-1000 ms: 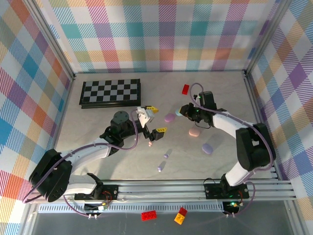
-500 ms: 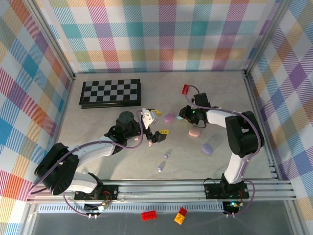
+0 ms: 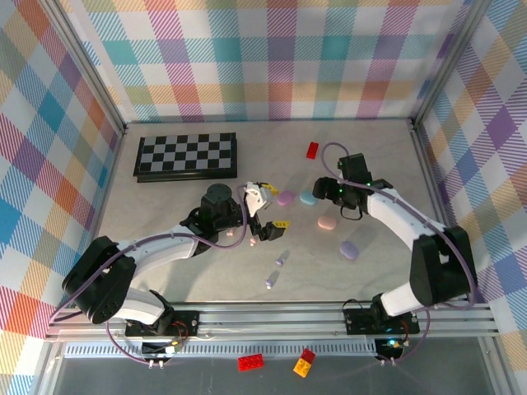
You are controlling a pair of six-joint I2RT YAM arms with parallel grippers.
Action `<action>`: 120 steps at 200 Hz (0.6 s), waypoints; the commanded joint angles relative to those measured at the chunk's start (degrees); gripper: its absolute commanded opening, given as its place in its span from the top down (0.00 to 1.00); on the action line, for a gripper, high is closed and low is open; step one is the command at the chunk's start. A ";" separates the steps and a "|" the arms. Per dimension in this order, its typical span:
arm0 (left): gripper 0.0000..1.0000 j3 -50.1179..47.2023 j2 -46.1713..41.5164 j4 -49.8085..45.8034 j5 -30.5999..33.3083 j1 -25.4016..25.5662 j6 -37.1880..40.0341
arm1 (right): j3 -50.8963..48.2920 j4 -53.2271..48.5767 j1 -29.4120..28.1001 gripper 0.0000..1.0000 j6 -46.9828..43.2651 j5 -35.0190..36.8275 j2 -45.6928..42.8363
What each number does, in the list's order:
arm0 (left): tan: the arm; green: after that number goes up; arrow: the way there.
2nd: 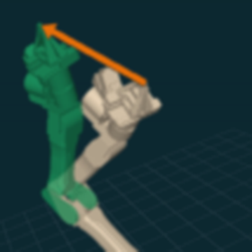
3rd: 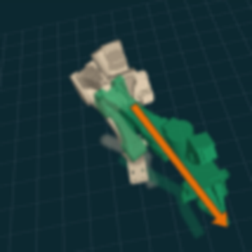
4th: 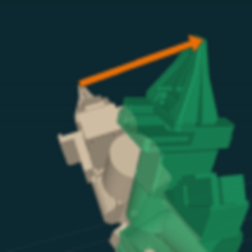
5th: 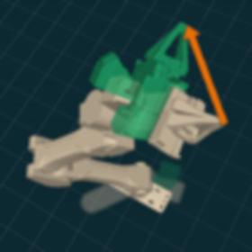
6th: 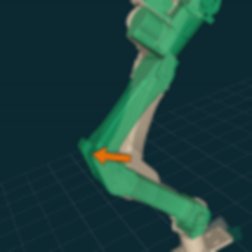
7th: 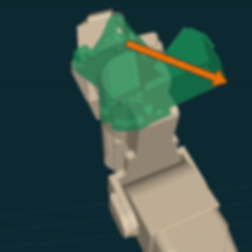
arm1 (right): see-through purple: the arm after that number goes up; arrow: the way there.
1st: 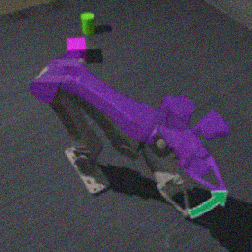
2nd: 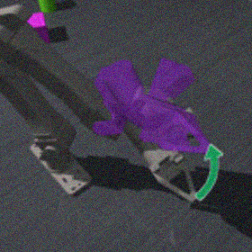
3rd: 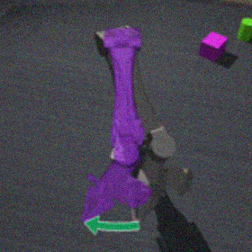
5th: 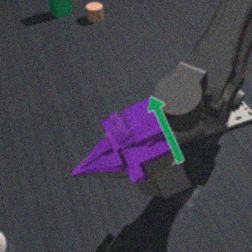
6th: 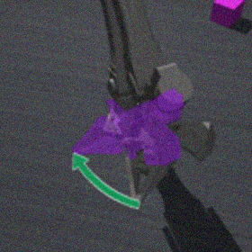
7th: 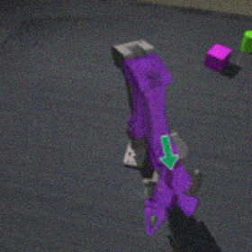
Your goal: Insert wireless bluetooth earbuds into charging case
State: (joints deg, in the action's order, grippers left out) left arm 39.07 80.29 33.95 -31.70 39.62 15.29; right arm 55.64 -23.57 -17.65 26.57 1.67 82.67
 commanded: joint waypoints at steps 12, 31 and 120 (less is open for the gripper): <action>0.00 1.71 -0.49 -2.83 -1.16 0.46 3.12 | 4.94 -29.73 -1.90 0.20 -8.41 6.35 -0.44; 0.00 1.96 -0.05 -3.11 -1.92 0.44 3.34 | 9.54 -39.81 -4.76 0.20 -11.28 8.12 3.20; 0.00 0.13 -3.60 -5.36 -1.01 0.46 4.35 | 18.20 -43.38 -9.51 0.16 -25.40 15.89 21.72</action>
State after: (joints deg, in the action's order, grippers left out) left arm 39.59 79.44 29.76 -32.86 39.62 17.89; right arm 72.53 -68.84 -27.33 7.46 16.62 104.86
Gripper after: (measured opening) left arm 0.997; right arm 0.845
